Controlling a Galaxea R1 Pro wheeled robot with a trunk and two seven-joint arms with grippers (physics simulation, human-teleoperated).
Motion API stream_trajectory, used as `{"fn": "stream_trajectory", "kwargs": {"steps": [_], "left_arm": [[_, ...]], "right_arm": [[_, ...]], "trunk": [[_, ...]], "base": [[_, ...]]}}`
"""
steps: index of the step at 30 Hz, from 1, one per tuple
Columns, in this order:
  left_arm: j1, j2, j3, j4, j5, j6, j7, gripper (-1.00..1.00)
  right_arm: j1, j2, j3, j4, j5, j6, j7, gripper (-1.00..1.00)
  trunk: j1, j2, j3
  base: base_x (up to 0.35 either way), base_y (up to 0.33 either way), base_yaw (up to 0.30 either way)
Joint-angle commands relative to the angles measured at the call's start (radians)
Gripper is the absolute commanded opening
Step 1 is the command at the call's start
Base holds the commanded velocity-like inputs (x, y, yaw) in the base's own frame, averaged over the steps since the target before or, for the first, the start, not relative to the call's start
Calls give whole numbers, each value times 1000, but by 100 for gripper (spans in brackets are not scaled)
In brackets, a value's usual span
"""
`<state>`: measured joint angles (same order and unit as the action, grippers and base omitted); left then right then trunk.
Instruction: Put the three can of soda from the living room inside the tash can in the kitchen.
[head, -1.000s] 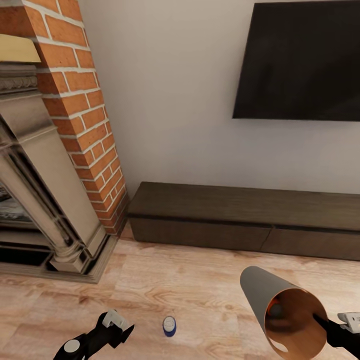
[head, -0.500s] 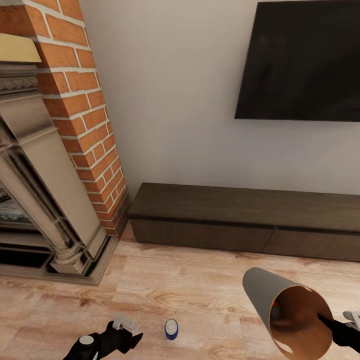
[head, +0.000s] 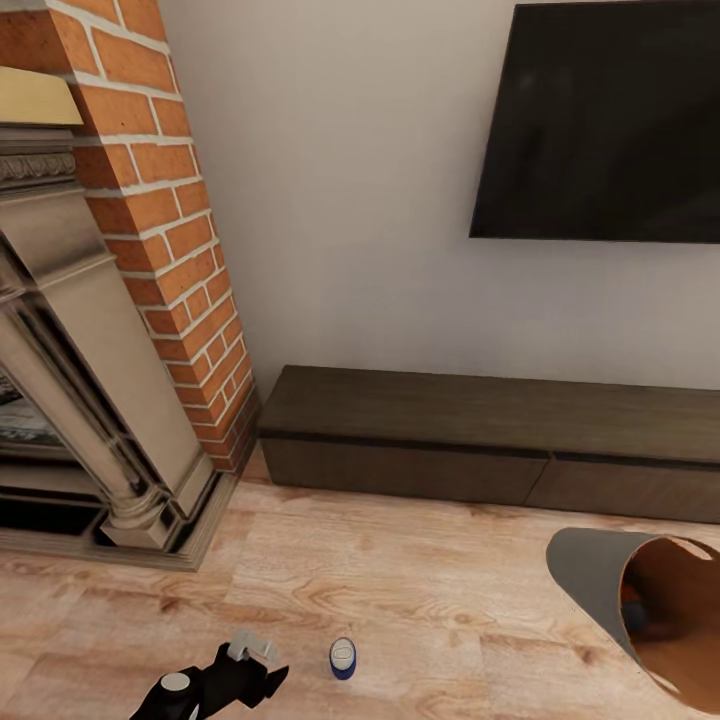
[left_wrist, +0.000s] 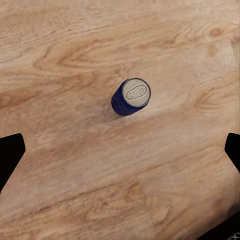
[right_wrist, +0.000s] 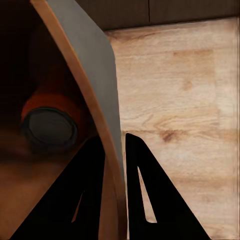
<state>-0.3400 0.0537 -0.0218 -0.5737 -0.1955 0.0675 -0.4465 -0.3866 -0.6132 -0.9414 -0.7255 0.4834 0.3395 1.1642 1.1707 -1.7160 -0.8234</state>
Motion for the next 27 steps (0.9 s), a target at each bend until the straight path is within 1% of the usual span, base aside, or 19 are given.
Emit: {"fn": "stream_trajectory", "kwargs": {"steps": [1, 2, 3, 4, 5, 9, 10, 11, 13, 14, 17, 22, 24, 25, 27], "left_arm": [[0, 0, 0, -2, 0, -2, 0, 100], [0, 0, 1, -2, 0, -3, 0, 100], [1, 0, 1, -1, 2, -9, 0, 100], [1, 0, 1, 0, 3, -13, 1, 100], [1, 1, 1, 2, 4, -26, 1, 100], [1, 0, 2, 0, 8, -55, 4, 100], [-1, -2, 2, -5, 9, -52, 3, 100], [-6, -9, 2, -29, 10, -32, 1, 100], [-20, -16, 2, -66, 10, 24, -1, 100], [-35, -18, 2, -90, 10, 68, -2, 100], [-63, -22, 3, -122, 12, 135, -1, 100], [-86, -24, 3, -131, 12, 163, -3, 100], [-92, -23, 4, -123, 10, 165, -4, 100], [-94, -23, 4, -118, 10, 164, -5, 100], [-95, -23, 3, -115, 10, 162, -5, 100]], "right_arm": [[-2, -17, 20, -18, -8, 44, 9, -100], [-2, -25, 29, -29, -9, 64, 13, -100], [-3, -39, 45, -55, -9, 103, 29, -100], [-3, -45, 52, -69, -9, 123, 40, -100], [-4, -56, 66, -102, -8, 161, 63, -100], [-4, -82, 97, -204, -6, 266, 116, -100], [-3, -91, 106, -223, -6, 286, 123, -100], [-3, -102, 121, -239, -7, 305, 130, -100], [-4, -109, 132, -247, -7, 315, 133, -100], [-4, -111, 136, -251, -7, 319, 134, -100], [-5, -114, 142, -257, -6, 330, 136, -100], [-12, -118, 148, -263, -5, 361, 136, -100], [-14, -130, 154, -264, -4, 368, 137, -100], [-14, -144, 156, -264, -6, 370, 137, -100], [-15, -157, 157, -264, -6, 373, 137, -100]], "trunk": [[0, 0, 0], [0, 0, 0], [0, 0, 0], [0, 0, 0], [0, 0, 0], [0, 0, 0], [0, 0, 0], [0, 0, 0], [0, 0, 0], [0, 0, 0], [0, 0, 0], [0, 0, 0], [0, 0, 0], [0, 0, -1], [0, 0, -3]], "base": [[0, 0, 0], [0, 0, 0], [0, 0, 0], [0, 0, 0], [0, 0, 0], [0, 0, 0], [0, 0, 0], [0, 0, 0], [0, 0, 0], [0, 0, 0], [0, 0, 0], [0, 0, 0], [0, 0, 0], [18, 0, 0], [42, 0, 0]]}}
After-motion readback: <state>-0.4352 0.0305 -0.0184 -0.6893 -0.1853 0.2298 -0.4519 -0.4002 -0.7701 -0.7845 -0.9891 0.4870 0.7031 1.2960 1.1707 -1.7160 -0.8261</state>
